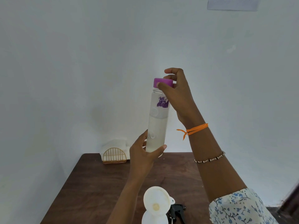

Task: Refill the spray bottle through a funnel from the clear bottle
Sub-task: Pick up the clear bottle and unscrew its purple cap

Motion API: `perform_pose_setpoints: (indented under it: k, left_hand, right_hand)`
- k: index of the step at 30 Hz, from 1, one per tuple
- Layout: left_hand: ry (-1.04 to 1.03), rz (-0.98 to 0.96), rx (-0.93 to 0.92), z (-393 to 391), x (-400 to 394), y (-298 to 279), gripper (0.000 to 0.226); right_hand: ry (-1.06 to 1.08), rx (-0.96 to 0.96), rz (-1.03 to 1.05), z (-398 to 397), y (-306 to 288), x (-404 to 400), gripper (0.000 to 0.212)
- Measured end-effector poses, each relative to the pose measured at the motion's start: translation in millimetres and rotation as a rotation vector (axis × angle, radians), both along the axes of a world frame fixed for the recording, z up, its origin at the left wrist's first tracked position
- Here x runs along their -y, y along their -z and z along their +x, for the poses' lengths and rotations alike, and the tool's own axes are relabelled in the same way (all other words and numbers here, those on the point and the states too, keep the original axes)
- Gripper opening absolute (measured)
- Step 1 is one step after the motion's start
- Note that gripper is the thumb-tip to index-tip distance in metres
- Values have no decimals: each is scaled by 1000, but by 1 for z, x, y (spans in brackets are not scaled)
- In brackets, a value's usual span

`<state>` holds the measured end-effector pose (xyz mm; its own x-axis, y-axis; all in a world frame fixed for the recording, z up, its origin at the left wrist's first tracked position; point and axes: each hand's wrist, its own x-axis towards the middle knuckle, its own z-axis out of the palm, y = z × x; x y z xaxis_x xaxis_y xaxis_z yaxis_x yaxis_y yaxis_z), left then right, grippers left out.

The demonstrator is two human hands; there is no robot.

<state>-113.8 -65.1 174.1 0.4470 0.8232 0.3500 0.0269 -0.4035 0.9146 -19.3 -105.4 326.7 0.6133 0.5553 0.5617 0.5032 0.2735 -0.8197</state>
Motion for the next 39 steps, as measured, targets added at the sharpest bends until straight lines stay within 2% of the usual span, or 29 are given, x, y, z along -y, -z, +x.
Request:
perform_pose_setpoints:
  k: [3, 8, 11, 25, 30, 35, 39]
  left_hand:
    - [-3, 3, -3, 1, 1, 1, 65]
    - [3, 7, 5, 2, 0, 3, 65]
    - [3, 0, 10, 2, 1, 2, 66]
    - [17, -9, 9, 3, 1, 6, 66]
    - [30, -32, 23, 4, 1, 8, 67]
    - [37, -48, 28, 3, 1, 12, 67]
    - [53, -44, 24, 2, 0, 18, 66]
  right_hand:
    - [-55, -37, -9, -3, -3, 2, 50]
    - [114, 103, -71, -2, 0, -1, 55]
    - [137, 110, -97, 2, 1, 0, 53]
    - [-176, -114, 73, 7, -1, 8, 25]
    - [-244, -288, 219, 14, 7, 8, 21]
    - [-344, -579, 326, 17, 29, 16, 17]
    - [-250, -728, 303, 15, 52, 22, 12]
